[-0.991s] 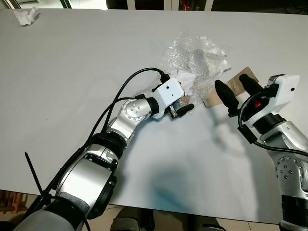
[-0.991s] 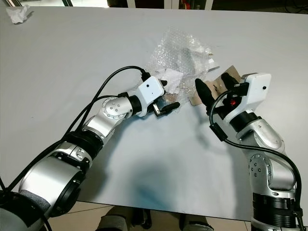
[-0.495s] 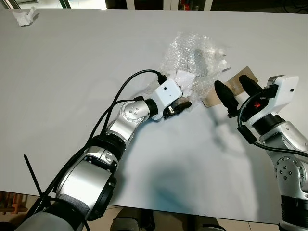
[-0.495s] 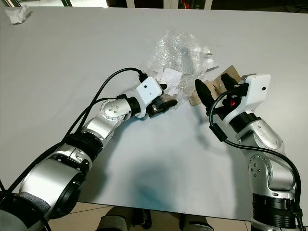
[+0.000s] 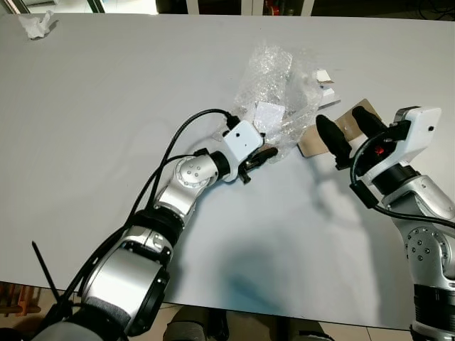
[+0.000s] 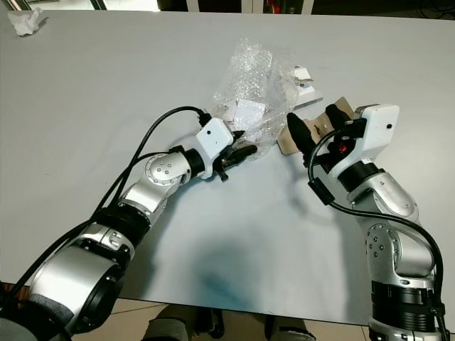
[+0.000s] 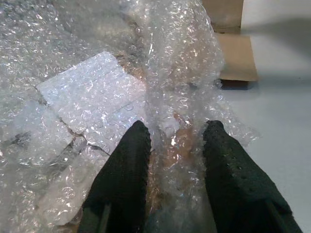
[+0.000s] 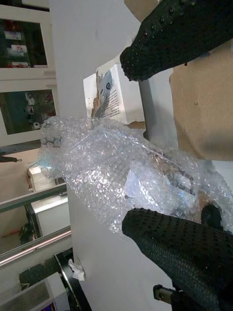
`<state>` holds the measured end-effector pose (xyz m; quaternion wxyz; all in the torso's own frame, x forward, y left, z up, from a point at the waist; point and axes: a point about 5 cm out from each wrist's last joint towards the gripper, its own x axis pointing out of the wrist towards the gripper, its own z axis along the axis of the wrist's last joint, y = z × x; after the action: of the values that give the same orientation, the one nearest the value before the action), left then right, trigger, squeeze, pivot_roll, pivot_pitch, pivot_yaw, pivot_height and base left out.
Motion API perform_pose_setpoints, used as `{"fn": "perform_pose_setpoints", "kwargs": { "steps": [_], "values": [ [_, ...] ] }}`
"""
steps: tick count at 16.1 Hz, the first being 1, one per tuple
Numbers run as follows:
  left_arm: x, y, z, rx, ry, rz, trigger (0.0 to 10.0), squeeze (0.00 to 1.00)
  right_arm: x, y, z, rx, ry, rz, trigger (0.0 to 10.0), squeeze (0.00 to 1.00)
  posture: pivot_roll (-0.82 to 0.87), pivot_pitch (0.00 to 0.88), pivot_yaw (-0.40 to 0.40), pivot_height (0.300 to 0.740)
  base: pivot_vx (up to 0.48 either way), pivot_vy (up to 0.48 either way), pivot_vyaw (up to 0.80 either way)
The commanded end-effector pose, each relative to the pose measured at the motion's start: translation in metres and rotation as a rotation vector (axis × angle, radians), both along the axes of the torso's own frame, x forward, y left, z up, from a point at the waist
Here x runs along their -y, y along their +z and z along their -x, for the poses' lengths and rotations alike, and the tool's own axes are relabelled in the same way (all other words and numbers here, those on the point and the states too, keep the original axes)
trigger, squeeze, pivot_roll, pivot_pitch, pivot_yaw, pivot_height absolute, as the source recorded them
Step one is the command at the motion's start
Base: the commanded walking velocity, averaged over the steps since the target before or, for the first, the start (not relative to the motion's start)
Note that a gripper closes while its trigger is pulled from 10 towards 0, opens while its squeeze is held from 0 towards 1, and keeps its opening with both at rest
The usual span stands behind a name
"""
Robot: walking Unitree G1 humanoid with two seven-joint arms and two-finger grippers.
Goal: Picking trash to rubbish bin
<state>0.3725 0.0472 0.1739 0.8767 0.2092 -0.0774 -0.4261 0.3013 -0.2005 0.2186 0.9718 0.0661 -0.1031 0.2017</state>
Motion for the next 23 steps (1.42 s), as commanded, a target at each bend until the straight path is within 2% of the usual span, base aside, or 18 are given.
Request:
{"fn": "perform_pose_setpoints", "kwargs": {
  "steps": [1, 3, 4, 5, 11, 12, 14, 17, 19, 21, 23],
  "values": [
    [-0.003, -0.008, 0.002, -0.030, 0.015, -0.002, 0.0, 0.00, -0.003, -0.002, 0.000, -0.004, 0.013, -0.004, 10.0, 0.00, -0.09, 0.245, 0.098, 0.740, 0.000, 0.000, 0.00],
    [-0.003, -0.007, 0.003, -0.019, 0.026, 0.025, 0.0, 0.00, -0.004, -0.002, -0.002, -0.003, 0.013, -0.005, 10.0, 0.00, -0.09, 0.236, 0.099, 0.740, 0.000, 0.000, 0.00],
    [-0.002, -0.003, 0.005, 0.008, 0.034, 0.054, 1.6, 0.00, -0.004, -0.002, -0.002, -0.001, 0.012, -0.006, 10.0, 0.00, -0.09, 0.232, 0.098, 0.740, 0.000, 0.000, 0.00],
    [-0.002, -0.002, 0.006, 0.006, 0.024, 0.073, 0.0, 0.00, -0.004, -0.002, -0.003, -0.001, 0.012, -0.008, 10.0, 0.00, -0.08, 0.230, 0.098, 0.740, 0.000, 0.000, 0.00],
    [-0.003, -0.004, 0.008, 0.001, 0.033, 0.066, 0.0, 0.00, -0.006, -0.003, -0.003, 0.001, 0.019, -0.014, 10.0, 0.00, -0.08, 0.226, 0.099, 0.740, 0.000, 0.000, 0.00],
    [-0.004, -0.002, 0.008, 0.020, 0.051, 0.071, 10.0, 0.00, -0.007, -0.004, -0.003, -0.002, 0.020, -0.014, 10.0, 0.00, -0.08, 0.225, 0.099, 0.740, 0.000, 0.000, 0.00],
    [-0.004, -0.001, 0.007, 0.030, 0.069, 0.080, 10.0, 0.00, -0.007, -0.004, -0.003, -0.002, 0.020, -0.016, 10.0, 0.00, -0.08, 0.225, 0.099, 0.740, 0.000, 0.000, 0.00],
    [-0.007, 0.006, 0.006, 0.066, 0.130, 0.139, 10.0, 0.00, -0.007, -0.005, -0.004, 0.001, 0.013, -0.019, 10.0, 0.00, -0.08, 0.216, 0.101, 0.740, 0.000, 0.000, 0.00],
    [-0.019, 0.025, -0.003, 0.160, 0.304, 0.244, 10.0, 0.00, -0.008, -0.003, -0.007, 0.010, -0.005, -0.031, 10.0, 0.00, -0.08, 0.209, 0.102, 0.740, 0.000, 0.000, 0.00],
    [-0.030, 0.043, -0.005, 0.248, 0.418, 0.362, 10.0, 0.00, -0.006, -0.002, -0.009, 0.019, -0.041, -0.042, 10.0, 0.00, -0.08, 0.203, 0.104, 0.740, 0.000, 0.000, 0.00],
    [-0.037, 0.047, -0.003, 0.313, 0.483, 0.388, 10.0, 0.00, -0.005, 0.002, -0.014, 0.035, -0.113, -0.039, 10.0, 0.00, -0.08, 0.196, 0.106, 0.740, 0.000, 0.000, 0.00]
  ]
}}
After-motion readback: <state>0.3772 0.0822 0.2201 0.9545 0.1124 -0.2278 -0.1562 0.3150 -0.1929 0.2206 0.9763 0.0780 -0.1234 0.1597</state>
